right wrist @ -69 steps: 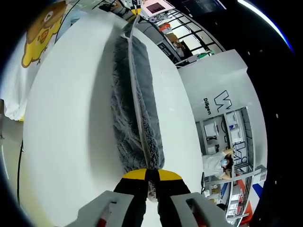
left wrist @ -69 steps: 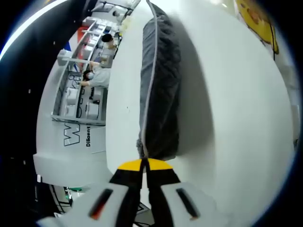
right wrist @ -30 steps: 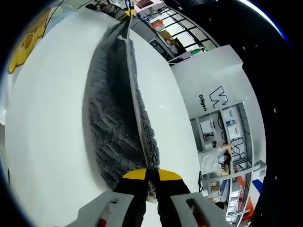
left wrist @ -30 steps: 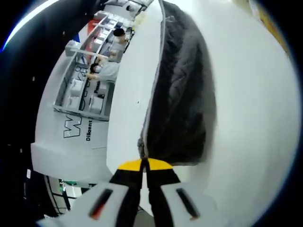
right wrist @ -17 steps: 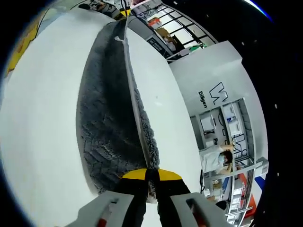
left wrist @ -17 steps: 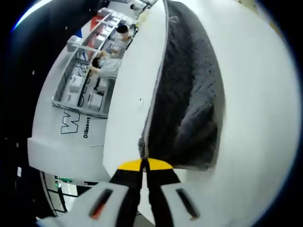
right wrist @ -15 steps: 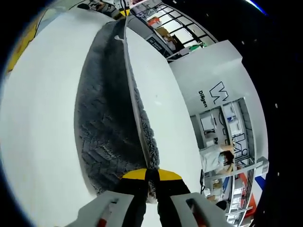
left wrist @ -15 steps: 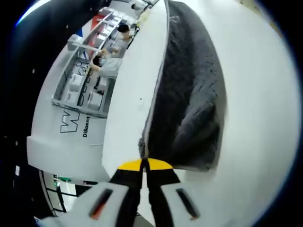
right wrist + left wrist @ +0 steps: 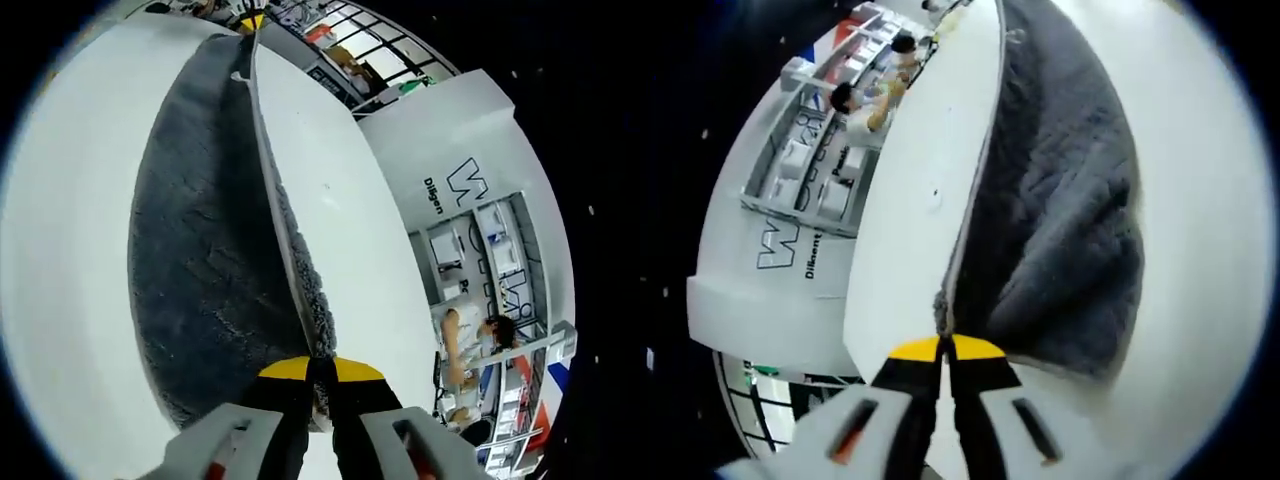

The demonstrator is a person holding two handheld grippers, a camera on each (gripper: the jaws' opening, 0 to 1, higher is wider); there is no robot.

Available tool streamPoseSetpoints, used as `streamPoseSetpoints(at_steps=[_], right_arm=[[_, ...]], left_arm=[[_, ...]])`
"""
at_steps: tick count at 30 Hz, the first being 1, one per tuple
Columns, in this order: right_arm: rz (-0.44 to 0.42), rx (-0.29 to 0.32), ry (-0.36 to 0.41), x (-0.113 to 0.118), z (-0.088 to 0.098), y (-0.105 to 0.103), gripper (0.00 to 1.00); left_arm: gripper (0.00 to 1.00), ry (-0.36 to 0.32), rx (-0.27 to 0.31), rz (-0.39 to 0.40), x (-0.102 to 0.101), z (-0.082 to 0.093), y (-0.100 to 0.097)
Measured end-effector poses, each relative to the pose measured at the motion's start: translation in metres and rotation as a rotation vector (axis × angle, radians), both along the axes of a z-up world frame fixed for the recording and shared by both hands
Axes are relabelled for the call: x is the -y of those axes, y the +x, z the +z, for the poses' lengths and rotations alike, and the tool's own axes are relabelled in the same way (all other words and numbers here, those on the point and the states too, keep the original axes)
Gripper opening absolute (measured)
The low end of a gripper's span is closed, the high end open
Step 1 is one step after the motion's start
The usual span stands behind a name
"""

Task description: Fold the towel on the table until its edges align and the towel forms a compact rectangular stack.

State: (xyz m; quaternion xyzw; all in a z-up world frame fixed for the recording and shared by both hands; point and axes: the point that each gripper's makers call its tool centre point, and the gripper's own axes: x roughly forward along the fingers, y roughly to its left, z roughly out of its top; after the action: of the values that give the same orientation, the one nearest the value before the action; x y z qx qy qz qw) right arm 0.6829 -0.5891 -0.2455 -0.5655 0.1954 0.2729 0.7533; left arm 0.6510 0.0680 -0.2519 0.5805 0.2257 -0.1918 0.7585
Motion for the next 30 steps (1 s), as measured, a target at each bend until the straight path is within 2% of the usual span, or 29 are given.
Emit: streamPoseSetpoints(at_steps=[10, 21, 30], right_arm=[[-0.037, -0.037, 0.008, 0.001, -0.024, 0.017, 0.06], [-0.075, -0.085, 0.007, -0.001, -0.049, 0.031, 0.06], [-0.110, -0.111, 0.015, -0.003, -0.063, 0.041, 0.06]], left_arm=[[0.04, -0.005, -0.021, 0.031, 0.001, -0.018, 0.018], [0.04, 0.025, -0.077, 0.054, 0.000, -0.046, 0.026], [0.04, 0.037, -0.089, 0.072, -0.002, -0.055, 0.033]])
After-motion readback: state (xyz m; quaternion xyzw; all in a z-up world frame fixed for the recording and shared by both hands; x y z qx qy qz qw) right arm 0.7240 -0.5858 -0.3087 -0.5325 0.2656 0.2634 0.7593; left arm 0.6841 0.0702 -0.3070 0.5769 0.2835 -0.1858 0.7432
